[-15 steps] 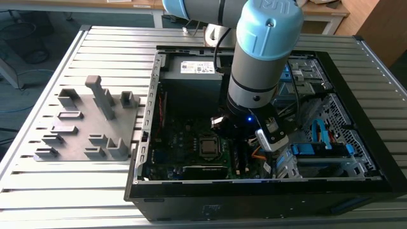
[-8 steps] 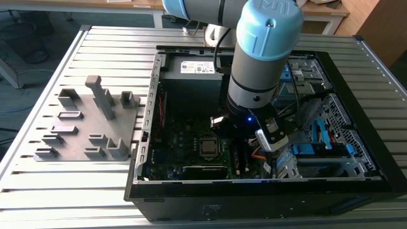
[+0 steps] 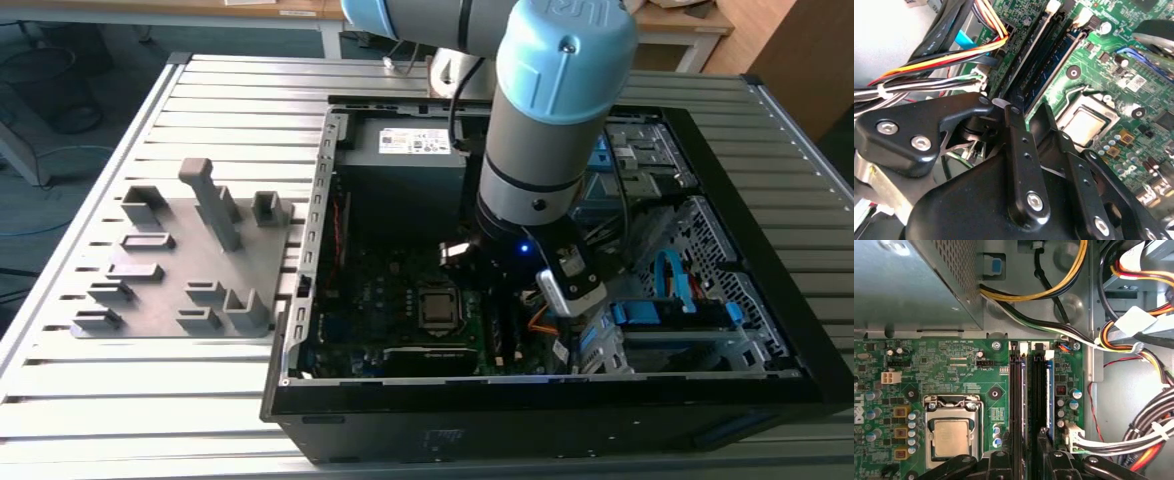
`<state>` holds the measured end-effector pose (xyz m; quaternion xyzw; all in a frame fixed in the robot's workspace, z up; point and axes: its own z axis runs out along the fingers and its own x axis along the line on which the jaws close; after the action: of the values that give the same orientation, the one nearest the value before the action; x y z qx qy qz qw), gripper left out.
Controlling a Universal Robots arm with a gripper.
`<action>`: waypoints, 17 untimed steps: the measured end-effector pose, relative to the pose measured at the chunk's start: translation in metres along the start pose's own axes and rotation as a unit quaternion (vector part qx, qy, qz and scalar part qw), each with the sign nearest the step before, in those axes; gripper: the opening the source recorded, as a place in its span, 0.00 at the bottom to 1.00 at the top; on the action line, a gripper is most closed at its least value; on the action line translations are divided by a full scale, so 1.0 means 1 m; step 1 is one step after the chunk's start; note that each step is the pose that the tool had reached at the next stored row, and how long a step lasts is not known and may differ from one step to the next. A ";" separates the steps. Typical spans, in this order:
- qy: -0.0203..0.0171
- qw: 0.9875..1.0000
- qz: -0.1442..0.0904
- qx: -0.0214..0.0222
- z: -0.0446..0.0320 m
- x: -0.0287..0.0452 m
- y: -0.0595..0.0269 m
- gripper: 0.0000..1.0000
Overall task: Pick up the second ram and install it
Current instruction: 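Insert the second ram into the second slot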
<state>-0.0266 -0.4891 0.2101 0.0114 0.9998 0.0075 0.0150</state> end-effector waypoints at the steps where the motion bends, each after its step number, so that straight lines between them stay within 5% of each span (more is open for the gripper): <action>1: 0.000 1.000 0.000 0.000 -0.0025 -0.0001 0.0001 0.33; 9: -0.001 1.000 0.000 0.000 -0.0344 -0.0008 0.0006 0.33; 14: -0.002 1.000 0.000 0.000 -0.0423 -0.0008 0.0009 0.31; 17: -0.002 1.000 0.000 0.000 -0.0434 -0.0008 0.0012 0.19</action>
<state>-0.0271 -0.4886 0.2535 0.0114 0.9998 0.0077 0.0171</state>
